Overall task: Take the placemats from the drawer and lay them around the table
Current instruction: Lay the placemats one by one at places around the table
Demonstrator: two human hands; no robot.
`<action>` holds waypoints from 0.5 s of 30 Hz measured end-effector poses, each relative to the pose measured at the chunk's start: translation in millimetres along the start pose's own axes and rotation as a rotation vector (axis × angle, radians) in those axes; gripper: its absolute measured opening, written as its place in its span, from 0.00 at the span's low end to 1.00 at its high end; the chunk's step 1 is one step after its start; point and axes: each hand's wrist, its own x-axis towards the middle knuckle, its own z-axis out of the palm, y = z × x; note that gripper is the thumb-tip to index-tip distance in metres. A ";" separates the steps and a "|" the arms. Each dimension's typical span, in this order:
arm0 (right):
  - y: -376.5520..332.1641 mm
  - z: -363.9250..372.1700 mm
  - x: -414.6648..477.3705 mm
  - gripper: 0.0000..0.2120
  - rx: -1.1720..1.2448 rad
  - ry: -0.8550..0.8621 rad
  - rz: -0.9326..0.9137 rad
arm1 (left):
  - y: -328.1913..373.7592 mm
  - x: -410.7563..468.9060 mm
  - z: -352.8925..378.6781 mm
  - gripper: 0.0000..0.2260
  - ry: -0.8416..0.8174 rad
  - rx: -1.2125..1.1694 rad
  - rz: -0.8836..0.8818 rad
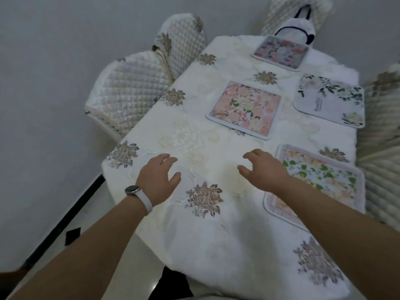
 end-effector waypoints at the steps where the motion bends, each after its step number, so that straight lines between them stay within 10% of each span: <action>1: -1.9 1.9 5.1 0.27 0.018 -0.009 0.050 | -7.5 16.1 0.9 0.19 -0.023 -0.016 0.026; 15: -3.4 16.7 71.1 0.22 0.322 0.067 0.538 | -50.5 208.2 28.8 0.19 -0.297 -0.296 0.106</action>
